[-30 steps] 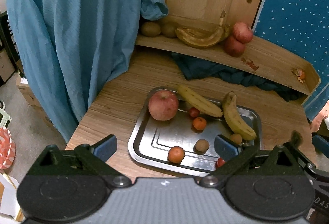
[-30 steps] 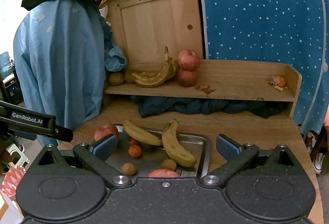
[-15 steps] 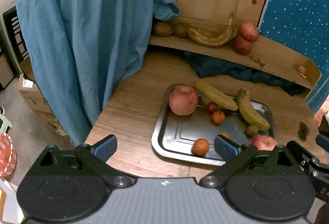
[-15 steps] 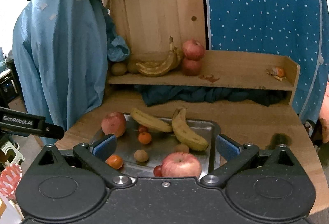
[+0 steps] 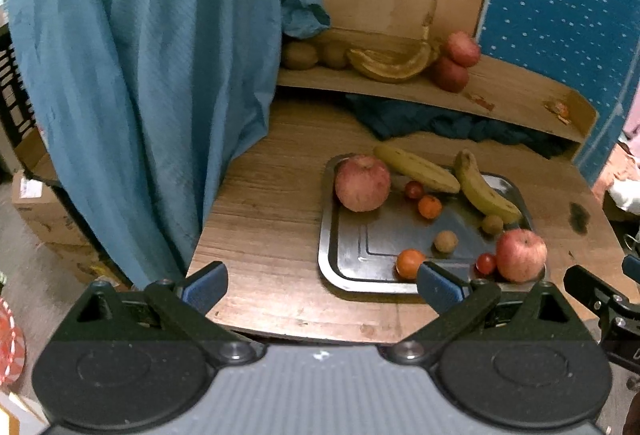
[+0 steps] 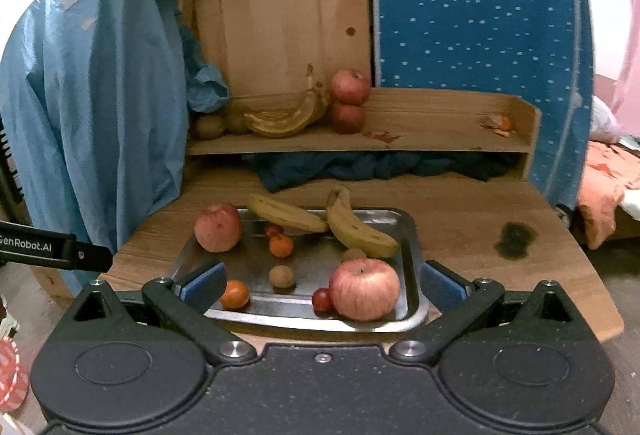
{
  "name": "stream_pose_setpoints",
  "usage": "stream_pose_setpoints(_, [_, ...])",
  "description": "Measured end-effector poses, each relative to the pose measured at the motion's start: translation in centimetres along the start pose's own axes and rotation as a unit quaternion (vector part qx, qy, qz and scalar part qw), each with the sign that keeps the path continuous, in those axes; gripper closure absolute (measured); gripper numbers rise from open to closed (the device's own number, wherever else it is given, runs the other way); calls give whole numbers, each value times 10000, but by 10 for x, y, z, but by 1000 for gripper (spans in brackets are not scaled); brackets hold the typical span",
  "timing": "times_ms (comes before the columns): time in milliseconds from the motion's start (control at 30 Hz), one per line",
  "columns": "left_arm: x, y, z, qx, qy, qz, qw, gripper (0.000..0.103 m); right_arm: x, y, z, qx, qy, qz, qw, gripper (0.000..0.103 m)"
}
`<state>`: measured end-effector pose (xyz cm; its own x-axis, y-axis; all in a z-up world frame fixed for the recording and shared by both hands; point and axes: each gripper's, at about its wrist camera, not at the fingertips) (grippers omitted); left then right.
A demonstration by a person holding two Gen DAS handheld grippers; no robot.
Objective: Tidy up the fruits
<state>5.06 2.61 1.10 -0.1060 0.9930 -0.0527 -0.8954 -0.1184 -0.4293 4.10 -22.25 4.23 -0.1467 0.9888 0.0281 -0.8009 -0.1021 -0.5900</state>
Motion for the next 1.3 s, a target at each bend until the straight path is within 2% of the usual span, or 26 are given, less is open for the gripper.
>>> stream_pose_setpoints(233, [-1,13,4,-221,170,-292,9992,0,8,18,16,-227,294,-121,9992,1])
stream_pose_setpoints(467, [6,23,9,-329,245,-395,9984,0,14,22,24,-319,297,-98,9990,1])
stream_pose_setpoints(1300, [7,39,17,-266,262,-490,9981,0,14,36,27,-111,249,-68,9996,1])
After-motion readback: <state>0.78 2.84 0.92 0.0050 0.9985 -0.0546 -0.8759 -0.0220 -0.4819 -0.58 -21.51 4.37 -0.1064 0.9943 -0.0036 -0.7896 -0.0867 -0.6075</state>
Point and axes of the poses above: each gripper's, at about its wrist camera, not at the fingertips, and z roughly against the way its jaws point, x to its left, y to its underside, and after that the axes turned 11 degrees about x, right-handed
